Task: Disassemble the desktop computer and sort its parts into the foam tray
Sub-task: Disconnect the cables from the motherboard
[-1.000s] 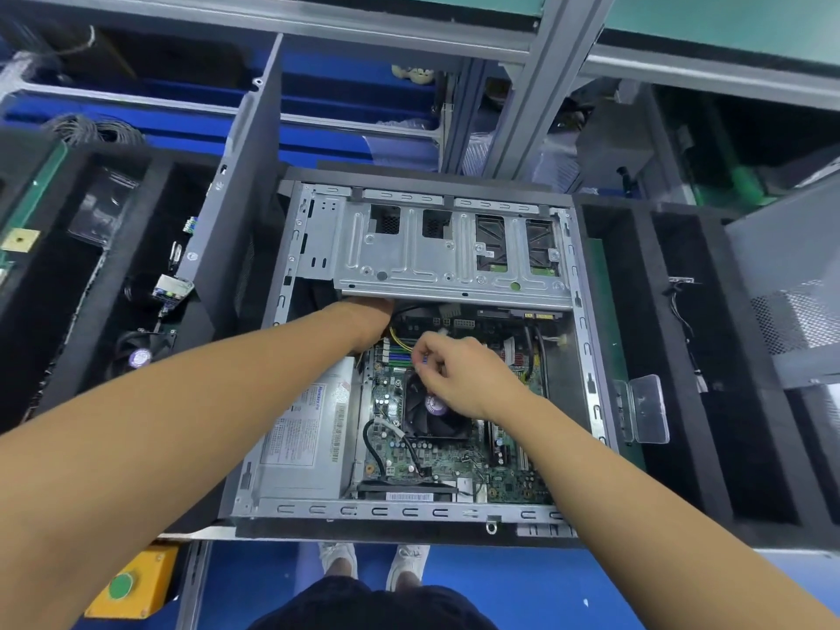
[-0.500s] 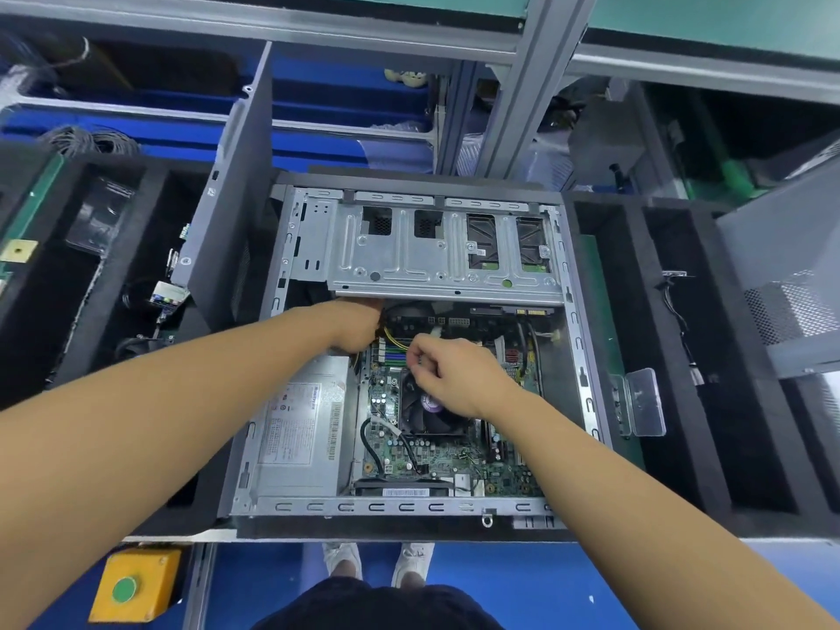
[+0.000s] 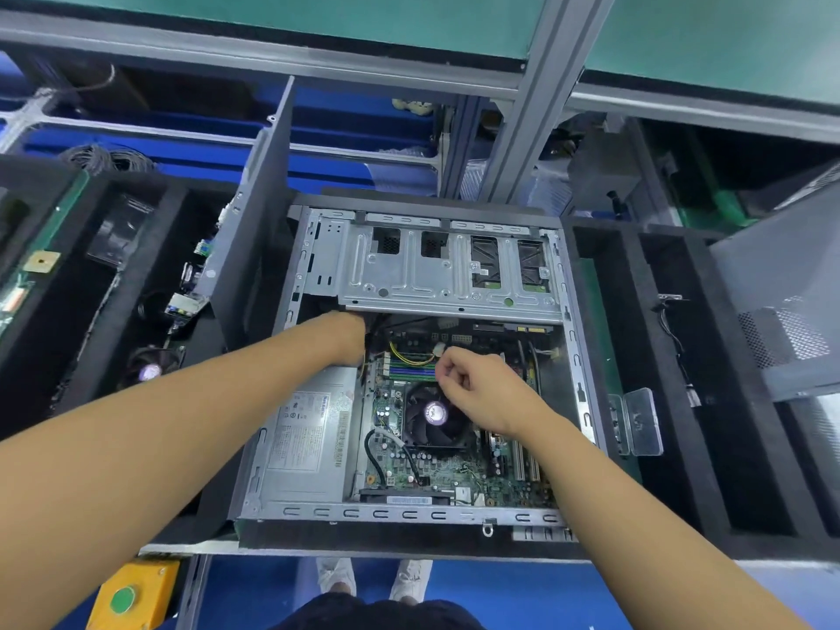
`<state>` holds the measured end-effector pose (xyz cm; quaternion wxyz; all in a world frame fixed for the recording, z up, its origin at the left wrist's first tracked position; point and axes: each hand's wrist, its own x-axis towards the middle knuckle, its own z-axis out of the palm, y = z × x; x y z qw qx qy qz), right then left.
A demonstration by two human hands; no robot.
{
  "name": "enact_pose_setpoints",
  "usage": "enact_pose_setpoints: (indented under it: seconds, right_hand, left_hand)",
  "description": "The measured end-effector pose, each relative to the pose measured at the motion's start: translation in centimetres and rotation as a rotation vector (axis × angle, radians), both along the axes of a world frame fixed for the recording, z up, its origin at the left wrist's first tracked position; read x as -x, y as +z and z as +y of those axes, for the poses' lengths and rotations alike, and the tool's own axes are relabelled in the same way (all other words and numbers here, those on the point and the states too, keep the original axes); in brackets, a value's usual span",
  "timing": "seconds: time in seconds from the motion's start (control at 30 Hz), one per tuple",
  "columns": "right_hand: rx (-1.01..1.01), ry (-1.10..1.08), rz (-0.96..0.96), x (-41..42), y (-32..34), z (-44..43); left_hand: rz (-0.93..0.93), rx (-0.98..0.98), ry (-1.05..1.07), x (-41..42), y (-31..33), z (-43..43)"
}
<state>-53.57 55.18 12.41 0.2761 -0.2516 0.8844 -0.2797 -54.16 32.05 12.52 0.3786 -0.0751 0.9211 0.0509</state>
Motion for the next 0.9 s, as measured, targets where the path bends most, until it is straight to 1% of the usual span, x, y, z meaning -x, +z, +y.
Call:
enact_pose_setpoints:
  seconds: [0.07, 0.1, 0.13, 0.2, 0.27, 0.3, 0.4, 0.47, 0.57, 0.67, 0.73, 0.8, 0.9]
  right_hand:
    - [-0.077, -0.047, 0.037, -0.1, 0.1, 0.7]
    - [-0.112, -0.066, 0.041, -0.1, 0.1, 1.2]
    - [-0.144, -0.082, 0.041, -0.3, 0.0, 1.6]
    - [-0.206, -0.124, 0.033, -0.5, 0.0, 2.7]
    - [-0.242, -0.194, -0.026, -0.7, 0.1, 3.5]
    - [-0.232, -0.230, -0.068, -0.7, 0.3, 3.7]
    - [-0.125, -0.335, -0.187, -0.6, 0.7, 3.9]
    - [-0.104, -0.387, -0.276, -0.1, 1.3, 4.1]
    - [-0.243, -0.312, -0.285, 0.5, 2.4, 4.5]
    - [-0.332, -0.274, -0.302, 0.9, 3.5, 4.3]
    - [-0.426, -0.210, -0.290, 1.1, 3.9, 3.9]
    - [-0.555, -0.074, -0.252, 0.8, 4.2, 3.5]
    - [-0.820, 0.231, -0.173, -0.3, 4.2, 2.4]
  left_hand:
    - [-0.015, 0.008, -0.006, 0.4, 0.0, 0.1]
    - [-0.027, 0.008, -0.046, 0.6, 0.0, 0.1]
    - [-0.049, -0.030, -0.075, 0.8, -0.2, -0.1]
    - [-0.105, -0.216, -0.064, 0.9, -0.2, -0.4]
    - [-0.162, -0.426, -0.023, 0.9, -0.2, -0.4]
    - [-0.174, -0.450, -0.026, 1.0, -0.1, -0.2]
    - [-0.155, -0.378, -0.078, 1.4, -1.0, 0.1]
    - [-0.139, -0.370, -0.063, 1.5, -1.5, 0.1]
    - [-0.138, -0.322, -0.059, 1.5, -1.8, -0.1]
    - [-0.112, -0.187, -0.127, 1.9, -2.0, -0.4]
    - [-0.134, -0.149, -0.192, 2.1, -2.1, -0.3]
    - [-0.183, -0.111, -0.239, 2.2, -2.2, 0.0]
    - [-0.217, -0.069, -0.285, 2.2, -2.0, 0.4]
